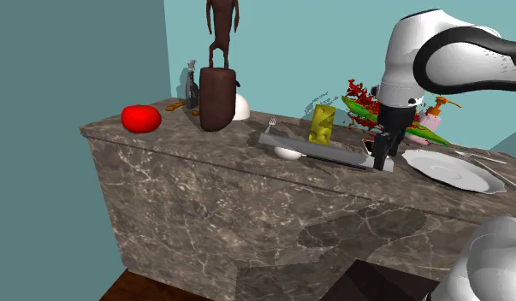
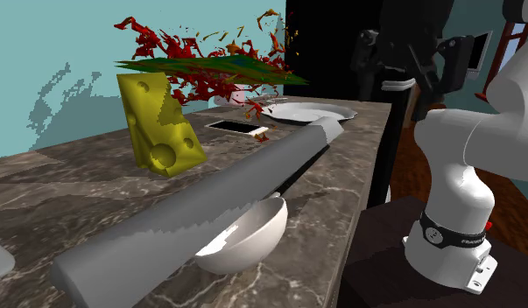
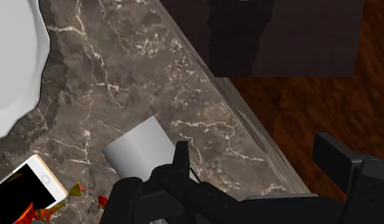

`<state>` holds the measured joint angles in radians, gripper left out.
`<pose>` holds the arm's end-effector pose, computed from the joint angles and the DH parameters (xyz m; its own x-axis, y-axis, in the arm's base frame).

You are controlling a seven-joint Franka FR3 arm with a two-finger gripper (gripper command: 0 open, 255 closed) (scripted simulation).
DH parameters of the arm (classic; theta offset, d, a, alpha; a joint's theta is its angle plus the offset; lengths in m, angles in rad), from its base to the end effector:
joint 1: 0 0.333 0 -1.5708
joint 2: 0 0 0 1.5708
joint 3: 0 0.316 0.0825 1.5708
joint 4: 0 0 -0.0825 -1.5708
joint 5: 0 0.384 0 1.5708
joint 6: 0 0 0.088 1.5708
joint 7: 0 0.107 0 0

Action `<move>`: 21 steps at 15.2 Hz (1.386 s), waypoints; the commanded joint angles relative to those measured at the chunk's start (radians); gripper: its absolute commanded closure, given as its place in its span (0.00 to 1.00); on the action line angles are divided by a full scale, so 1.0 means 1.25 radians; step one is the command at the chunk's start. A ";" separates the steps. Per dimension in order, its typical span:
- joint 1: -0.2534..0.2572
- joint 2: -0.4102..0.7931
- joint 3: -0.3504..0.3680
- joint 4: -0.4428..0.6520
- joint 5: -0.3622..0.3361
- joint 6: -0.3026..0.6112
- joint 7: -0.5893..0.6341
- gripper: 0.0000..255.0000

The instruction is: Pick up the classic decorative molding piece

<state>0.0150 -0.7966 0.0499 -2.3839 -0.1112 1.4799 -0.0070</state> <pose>0.2931 0.0105 0.5741 0.9933 0.0426 -0.1078 0.0582 -0.9876 0.1456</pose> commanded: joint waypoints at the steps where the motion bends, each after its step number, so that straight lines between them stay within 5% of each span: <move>1: 0.000 0.000 0.000 0.000 0.000 0.000 0.000 0.00; 8: 0.017 0.042 0.076 -0.098 -0.245 0.304 -0.067 0.00; 13: -0.018 0.094 0.132 -0.151 -0.468 0.533 -0.044 0.00; 21: -0.037 0.120 0.150 -0.206 -0.526 0.610 0.022 0.00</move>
<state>-0.0286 -0.6496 0.2356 -2.6326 -0.7616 2.2312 0.0104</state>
